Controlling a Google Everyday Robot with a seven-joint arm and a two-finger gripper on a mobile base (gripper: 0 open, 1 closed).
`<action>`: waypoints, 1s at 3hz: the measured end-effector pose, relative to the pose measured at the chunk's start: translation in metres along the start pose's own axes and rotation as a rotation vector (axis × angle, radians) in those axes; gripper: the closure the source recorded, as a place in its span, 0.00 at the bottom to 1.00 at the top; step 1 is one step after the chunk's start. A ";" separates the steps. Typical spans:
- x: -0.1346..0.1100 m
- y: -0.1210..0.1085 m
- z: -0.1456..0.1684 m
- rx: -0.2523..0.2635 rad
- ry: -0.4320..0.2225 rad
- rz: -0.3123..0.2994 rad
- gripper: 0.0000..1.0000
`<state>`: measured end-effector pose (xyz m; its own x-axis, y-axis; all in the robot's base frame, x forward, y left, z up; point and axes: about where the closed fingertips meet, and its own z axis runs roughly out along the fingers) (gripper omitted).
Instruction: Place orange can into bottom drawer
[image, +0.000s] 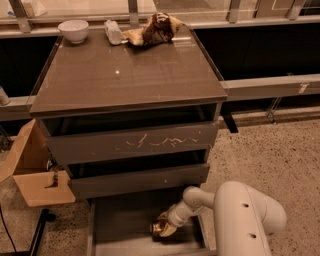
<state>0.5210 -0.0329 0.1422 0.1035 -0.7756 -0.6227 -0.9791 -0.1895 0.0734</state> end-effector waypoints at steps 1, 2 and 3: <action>0.000 0.000 0.000 0.000 0.000 0.000 0.57; 0.000 0.000 0.000 0.000 0.000 0.000 0.35; 0.000 0.000 0.000 0.000 0.000 0.000 0.04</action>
Offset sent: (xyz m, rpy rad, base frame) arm 0.0000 0.0000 0.0000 0.0000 0.0000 0.0000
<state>0.5209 -0.0329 0.1422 0.1034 -0.7755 -0.6228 -0.9791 -0.1896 0.0735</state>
